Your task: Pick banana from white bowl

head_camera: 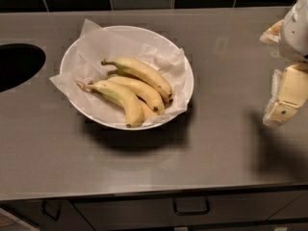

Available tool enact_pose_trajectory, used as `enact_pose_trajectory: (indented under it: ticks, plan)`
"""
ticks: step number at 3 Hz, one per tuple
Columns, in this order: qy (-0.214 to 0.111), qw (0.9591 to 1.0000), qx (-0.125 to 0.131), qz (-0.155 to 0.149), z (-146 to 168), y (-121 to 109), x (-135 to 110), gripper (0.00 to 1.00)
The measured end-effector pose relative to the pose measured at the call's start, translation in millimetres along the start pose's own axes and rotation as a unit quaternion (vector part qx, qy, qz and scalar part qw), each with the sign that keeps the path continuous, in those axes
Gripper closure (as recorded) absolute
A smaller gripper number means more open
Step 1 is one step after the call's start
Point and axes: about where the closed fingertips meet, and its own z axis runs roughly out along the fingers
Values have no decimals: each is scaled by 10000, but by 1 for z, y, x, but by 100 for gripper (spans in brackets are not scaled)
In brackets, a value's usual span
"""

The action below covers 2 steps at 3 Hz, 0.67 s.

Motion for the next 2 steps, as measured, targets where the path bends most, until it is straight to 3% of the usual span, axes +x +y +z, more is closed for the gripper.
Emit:
enact_pose_trajectory:
  ticks: [1, 2]
  plan:
    - [0, 10000, 0, 0, 0, 0, 0, 0]
    - [-74, 9998, 30, -161, 1, -6, -17, 0]
